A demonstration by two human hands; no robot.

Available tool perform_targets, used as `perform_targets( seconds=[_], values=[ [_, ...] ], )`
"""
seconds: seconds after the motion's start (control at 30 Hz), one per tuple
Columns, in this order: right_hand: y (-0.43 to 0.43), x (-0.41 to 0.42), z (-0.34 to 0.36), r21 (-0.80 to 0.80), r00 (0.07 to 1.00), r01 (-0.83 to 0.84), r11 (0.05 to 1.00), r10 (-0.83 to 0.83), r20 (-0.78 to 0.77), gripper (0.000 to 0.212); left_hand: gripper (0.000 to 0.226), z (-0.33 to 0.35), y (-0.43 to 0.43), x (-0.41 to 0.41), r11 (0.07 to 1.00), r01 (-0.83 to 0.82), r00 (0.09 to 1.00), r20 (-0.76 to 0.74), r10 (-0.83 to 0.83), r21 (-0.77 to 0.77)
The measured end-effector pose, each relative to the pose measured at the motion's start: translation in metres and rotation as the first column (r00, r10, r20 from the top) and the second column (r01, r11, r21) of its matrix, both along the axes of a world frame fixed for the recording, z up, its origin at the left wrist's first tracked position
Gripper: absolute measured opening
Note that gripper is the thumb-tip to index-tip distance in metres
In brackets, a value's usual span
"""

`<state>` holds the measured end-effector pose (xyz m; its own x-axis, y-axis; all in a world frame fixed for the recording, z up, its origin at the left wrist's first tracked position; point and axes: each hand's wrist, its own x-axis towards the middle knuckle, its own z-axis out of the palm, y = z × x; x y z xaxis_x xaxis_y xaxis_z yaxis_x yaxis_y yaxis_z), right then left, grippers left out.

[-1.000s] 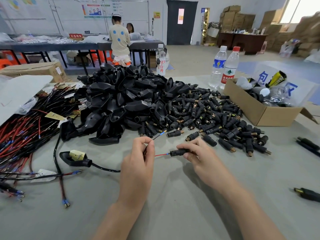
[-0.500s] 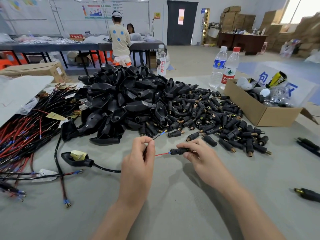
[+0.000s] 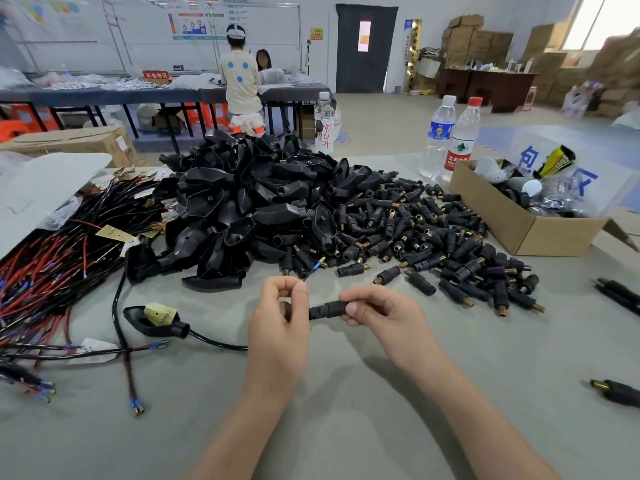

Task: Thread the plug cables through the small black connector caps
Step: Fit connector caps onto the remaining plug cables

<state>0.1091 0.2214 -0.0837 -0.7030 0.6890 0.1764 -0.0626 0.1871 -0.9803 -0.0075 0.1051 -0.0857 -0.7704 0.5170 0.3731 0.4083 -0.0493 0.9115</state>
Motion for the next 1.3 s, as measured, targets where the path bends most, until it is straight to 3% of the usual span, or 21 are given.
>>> perform_targets(
  seconds=[0.2, 0.33, 0.47, 0.6, 0.7, 0.83, 1.0, 1.1, 1.23, 1.3],
  values=[
    [0.009, 0.000, -0.002, -0.064, 0.994, 0.092, 0.994, -0.095, -0.050, 0.026, 0.020, 0.010, -0.002, -0.011, 0.973, 0.220, 0.927, 0.297, -0.230, 0.069],
    [0.016, 0.003, -0.002, -0.077, 0.981, 0.170, 0.982, -0.176, -0.083, 0.025, 0.028, 0.014, -0.010, -0.022, 0.908, 0.408, 0.884, 0.289, -0.367, -0.095],
    [0.016, 0.002, -0.002, -0.113, 0.978, 0.165, 0.980, -0.177, -0.106, 0.022, 0.035, 0.013, -0.014, -0.028, 0.862, 0.442, 0.885, 0.275, -0.375, -0.247],
    [0.014, 0.002, -0.002, -0.122, 0.980, 0.150, 0.981, -0.164, -0.116, 0.023, 0.023, 0.013, -0.013, -0.027, 0.847, 0.458, 0.879, 0.278, -0.387, -0.270],
    [0.015, 0.003, -0.003, -0.127, 0.980, 0.150, 0.980, -0.165, -0.114, 0.024, 0.047, 0.009, -0.012, -0.029, 0.829, 0.478, 0.872, 0.267, -0.409, -0.290],
    [0.016, 0.002, -0.003, -0.117, 0.979, 0.155, 0.981, -0.169, -0.117, 0.023, 0.035, 0.008, -0.013, -0.031, 0.794, 0.527, 0.847, 0.266, -0.461, -0.302],
    [0.015, 0.003, -0.003, -0.114, 0.977, 0.149, 0.982, -0.164, -0.135, 0.025, 0.067, 0.004, -0.012, -0.035, 0.764, 0.527, 0.850, 0.218, -0.480, -0.372],
    [0.015, 0.003, -0.002, -0.111, 0.977, 0.143, 0.984, -0.158, -0.144, 0.026, 0.060, 0.004, -0.014, -0.036, 0.766, 0.538, 0.843, 0.228, -0.487, -0.352],
    [0.016, 0.003, -0.002, -0.093, 0.981, 0.124, 0.988, -0.136, -0.141, 0.026, 0.016, 0.006, -0.017, -0.034, 0.746, 0.574, 0.819, 0.245, -0.519, -0.339],
    [0.017, 0.003, -0.003, -0.087, 0.984, 0.106, 0.990, -0.118, -0.136, 0.028, 0.014, 0.007, -0.019, -0.033, 0.733, 0.588, 0.809, 0.246, -0.534, -0.342]
  ],
)
